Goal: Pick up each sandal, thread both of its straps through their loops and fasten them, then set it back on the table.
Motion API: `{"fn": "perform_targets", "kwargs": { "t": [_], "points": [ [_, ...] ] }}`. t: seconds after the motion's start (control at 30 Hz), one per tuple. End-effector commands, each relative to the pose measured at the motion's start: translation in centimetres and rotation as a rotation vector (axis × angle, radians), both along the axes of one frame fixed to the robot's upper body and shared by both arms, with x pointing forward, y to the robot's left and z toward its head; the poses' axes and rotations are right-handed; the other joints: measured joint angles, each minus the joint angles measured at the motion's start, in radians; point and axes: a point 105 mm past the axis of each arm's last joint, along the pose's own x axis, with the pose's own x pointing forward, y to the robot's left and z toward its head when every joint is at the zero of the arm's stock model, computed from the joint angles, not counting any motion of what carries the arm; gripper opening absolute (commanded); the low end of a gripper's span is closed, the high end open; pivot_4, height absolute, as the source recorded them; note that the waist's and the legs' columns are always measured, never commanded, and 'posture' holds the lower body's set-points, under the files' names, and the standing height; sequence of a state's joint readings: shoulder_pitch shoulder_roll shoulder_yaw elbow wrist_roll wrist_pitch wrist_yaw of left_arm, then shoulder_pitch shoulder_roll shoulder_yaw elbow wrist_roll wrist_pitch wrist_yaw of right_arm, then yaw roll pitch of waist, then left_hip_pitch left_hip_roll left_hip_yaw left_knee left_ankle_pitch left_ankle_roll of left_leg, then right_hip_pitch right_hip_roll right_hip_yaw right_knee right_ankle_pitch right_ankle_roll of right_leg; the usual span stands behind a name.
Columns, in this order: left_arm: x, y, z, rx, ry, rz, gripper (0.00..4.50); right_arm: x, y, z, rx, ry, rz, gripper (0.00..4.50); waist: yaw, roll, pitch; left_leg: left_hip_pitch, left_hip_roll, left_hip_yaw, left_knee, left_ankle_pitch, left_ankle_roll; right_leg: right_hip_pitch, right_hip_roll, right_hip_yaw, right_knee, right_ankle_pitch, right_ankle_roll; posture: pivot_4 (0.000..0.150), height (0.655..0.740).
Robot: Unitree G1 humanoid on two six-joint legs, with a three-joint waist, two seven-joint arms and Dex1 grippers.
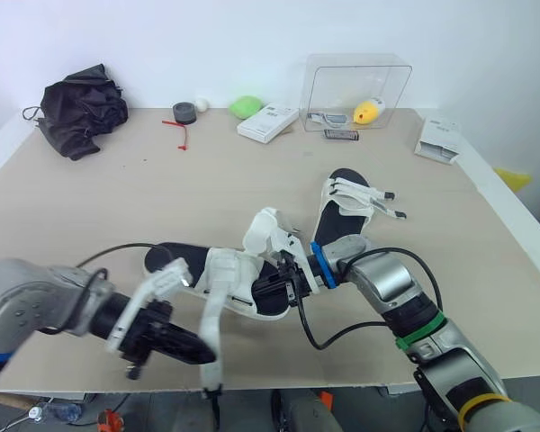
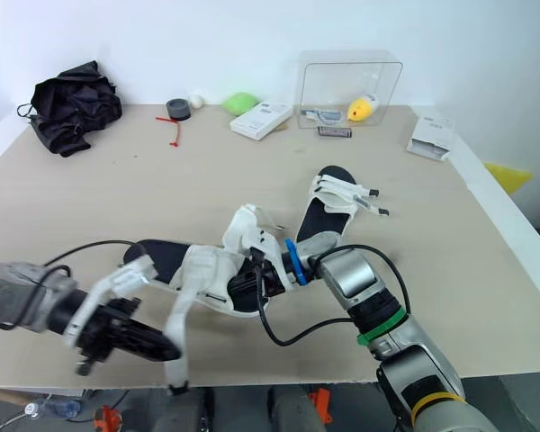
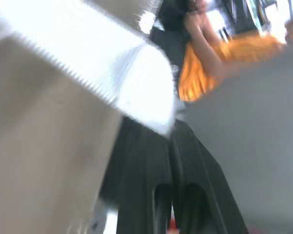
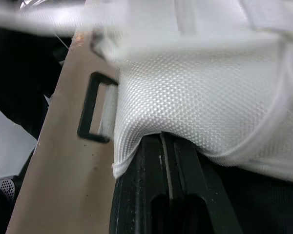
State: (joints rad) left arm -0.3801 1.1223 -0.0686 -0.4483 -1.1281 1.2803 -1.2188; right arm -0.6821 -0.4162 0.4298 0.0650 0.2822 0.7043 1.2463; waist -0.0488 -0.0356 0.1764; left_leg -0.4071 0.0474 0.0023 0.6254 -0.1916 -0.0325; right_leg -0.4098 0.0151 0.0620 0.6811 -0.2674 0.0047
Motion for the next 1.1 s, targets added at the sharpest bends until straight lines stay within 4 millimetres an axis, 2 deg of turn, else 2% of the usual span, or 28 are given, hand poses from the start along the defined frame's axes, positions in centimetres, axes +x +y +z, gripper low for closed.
{"fn": "perform_targets", "kwargs": {
  "t": [0.03, 0.13, 0.23, 0.4, 0.47, 0.53, 0.57, 0.63, 0.73, 0.87, 0.97, 1.03, 1.1],
  "points": [
    [0.1, 0.2, 2.9, -0.130, -0.017, -0.103, 0.04, 0.2, -0.2, -0.9, -0.035, 0.020, -0.016, 0.00, 0.000, 0.000, 0.000, 0.000, 0.000, 0.000, 0.000, 0.000, 0.000, 0.000, 0.000, 0.000, 0.000, 0.000, 0.000, 0.150, 0.7400],
    [-0.2, 0.5, 4.0, -0.147, -0.035, -0.170, 0.04, 0.2, -0.2, -0.9, -0.035, 0.019, -0.015, 0.00, -0.001, -0.001, 0.000, -0.002, 0.000, 0.000, -0.001, -0.001, -0.001, -0.001, 0.000, 0.000, 0.000, 0.001, 0.005, 0.150, 0.7400],
    [-0.9, 1.0, 3.3, -0.094, -0.049, -0.234, 0.04, 0.2, -0.2, -0.8, -0.034, 0.017, -0.016, 0.00, -0.005, -0.001, 0.000, -0.002, 0.001, 0.001, -0.002, -0.003, -0.001, -0.002, 0.001, 0.001, 0.000, -0.002, 0.005, 0.150, 0.7400],
    [-0.3, 0.8, 1.8, -0.080, -0.083, -0.218, 0.04, 0.3, -0.1, -0.8, -0.032, 0.015, -0.019, 0.00, -0.002, -0.001, 0.000, -0.002, 0.001, 0.000, -0.003, -0.005, 0.001, -0.002, 0.001, 0.000, 0.000, -0.004, 0.004, 0.150, 0.7400],
    [1.8, 0.3, 0.7, -0.070, -0.176, -0.125, 0.04, 0.3, -0.1, -0.8, -0.032, 0.015, -0.018, 0.00, 0.000, 0.000, 0.000, -0.001, 0.001, 0.000, -0.003, -0.005, 0.001, -0.001, 0.001, -0.001, 0.000, -0.004, 0.004, 0.150, 0.7400],
    [5.1, -0.3, 0.0, -0.075, -0.247, 0.048, 0.04, 0.3, -0.2, -0.9, -0.034, 0.015, -0.020, 0.00, 0.002, 0.000, 0.000, 0.000, 0.001, -0.001, -0.001, -0.005, 0.001, 0.001, 0.001, -0.001, 0.000, -0.004, 0.005, 0.150, 0.7400],
    [7.3, -0.5, 0.0, -0.091, -0.252, 0.178, 0.04, 0.3, -0.2, -0.9, -0.036, 0.015, -0.019, 0.00, 0.003, -0.001, 0.000, 0.000, 0.001, -0.002, 0.000, -0.005, 0.001, 0.002, 0.001, -0.001, 0.001, -0.003, 0.005, 0.150, 0.7400],
    [9.8, -0.8, 0.5, -0.150, -0.202, 0.333, 0.04, 0.2, -0.2, -0.9, -0.037, 0.015, -0.019, 0.00, 0.004, -0.001, 0.001, -0.001, 0.001, -0.003, 0.005, -0.004, 0.002, 0.002, 0.002, -0.002, 0.001, -0.001, 0.006, 0.150, 0.7400],
    [8.7, -1.0, 2.6, -0.290, -0.048, 0.304, 0.04, 0.2, -0.1, -0.9, -0.036, 0.017, -0.019, 0.00, -0.006, -0.002, 0.001, -0.003, 0.003, -0.002, 0.008, -0.004, 0.002, 0.001, 0.004, -0.001, 0.001, 0.001, 0.007, 0.150, 0.7400],
    [7.3, -0.8, 1.2, -0.217, -0.023, 0.268, 0.04, 0.1, -0.2, -1.0, -0.038, 0.019, -0.018, 0.00, -0.008, -0.002, 0.001, -0.003, 0.003, -0.001, 0.007, -0.005, 0.002, 0.001, 0.003, 0.001, 0.001, 0.000, 0.007, 0.150, 0.7400],
    [7.6, -0.6, 2.4, -0.278, 0.065, 0.275, 0.04, 0.0, -0.1, -1.1, -0.039, 0.022, -0.016, 0.00, -0.002, -0.002, 0.001, -0.002, 0.002, -0.002, 0.006, -0.005, 0.002, 0.001, 0.003, 0.000, 0.001, 0.000, 0.007, 0.150, 0.7400],
    [7.0, -0.4, 3.4, -0.306, 0.092, 0.228, 0.04, 0.0, 0.0, -1.1, -0.038, 0.022, -0.014, 0.00, -0.002, -0.002, 0.001, -0.002, 0.003, -0.002, 0.007, -0.005, 0.001, 0.002, 0.003, -0.001, 0.001, 0.001, 0.006, 0.150, 0.7400],
    [6.7, -0.2, 3.5, -0.284, 0.091, 0.206, 0.04, -0.1, 0.1, -1.1, -0.037, 0.021, -0.013, 0.00, -0.003, -0.002, 0.001, -0.002, 0.003, -0.002, 0.007, -0.005, 0.001, 0.002, 0.003, 0.000, 0.001, 0.001, 0.006, 0.150, 0.7400]
  ]
}}
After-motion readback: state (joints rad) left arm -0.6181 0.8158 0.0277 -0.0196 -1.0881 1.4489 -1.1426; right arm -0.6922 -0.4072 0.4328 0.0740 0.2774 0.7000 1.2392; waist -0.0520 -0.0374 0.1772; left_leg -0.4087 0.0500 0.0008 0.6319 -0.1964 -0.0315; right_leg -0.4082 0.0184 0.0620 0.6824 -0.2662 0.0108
